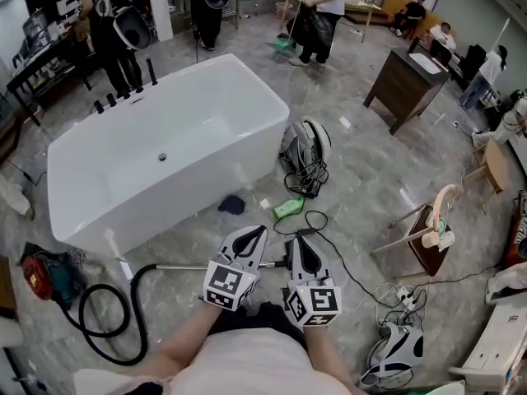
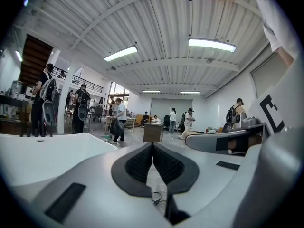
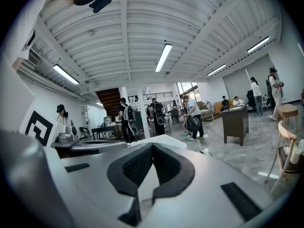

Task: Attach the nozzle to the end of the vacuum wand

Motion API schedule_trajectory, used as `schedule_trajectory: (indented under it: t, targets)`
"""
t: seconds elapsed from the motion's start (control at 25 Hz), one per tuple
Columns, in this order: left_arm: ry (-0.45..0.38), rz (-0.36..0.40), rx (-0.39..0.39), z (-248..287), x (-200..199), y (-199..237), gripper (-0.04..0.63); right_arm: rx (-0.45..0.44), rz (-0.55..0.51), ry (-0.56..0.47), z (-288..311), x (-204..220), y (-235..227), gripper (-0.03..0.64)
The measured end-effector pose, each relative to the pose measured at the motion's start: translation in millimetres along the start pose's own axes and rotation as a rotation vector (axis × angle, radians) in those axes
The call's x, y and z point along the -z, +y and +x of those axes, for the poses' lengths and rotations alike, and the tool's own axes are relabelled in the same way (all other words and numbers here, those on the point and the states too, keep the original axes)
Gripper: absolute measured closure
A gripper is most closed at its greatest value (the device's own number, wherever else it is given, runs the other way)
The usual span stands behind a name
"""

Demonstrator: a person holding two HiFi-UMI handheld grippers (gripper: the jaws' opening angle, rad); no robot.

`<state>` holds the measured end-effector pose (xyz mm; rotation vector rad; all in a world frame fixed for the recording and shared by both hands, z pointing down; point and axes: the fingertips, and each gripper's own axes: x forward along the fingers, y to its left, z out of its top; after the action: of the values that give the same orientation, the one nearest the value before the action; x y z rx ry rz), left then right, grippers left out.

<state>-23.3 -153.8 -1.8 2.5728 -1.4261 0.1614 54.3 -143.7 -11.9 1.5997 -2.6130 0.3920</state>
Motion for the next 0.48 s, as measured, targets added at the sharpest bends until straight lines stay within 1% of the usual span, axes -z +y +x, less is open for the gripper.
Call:
schedule_trajectory:
  t: [0.24, 0.48]
  targets:
    - [0.009, 0.002, 0.007, 2.9, 6.3, -1.1, 0.584, -0.028, -0.021, 0.005, 3.2, 3.6, 6.8, 0.601]
    - [0.007, 0.008, 0.005, 3.3, 2.3, -0.1, 0.584, -0.036, -0.023, 0.005, 6.6, 2.1, 9.4, 0.601]
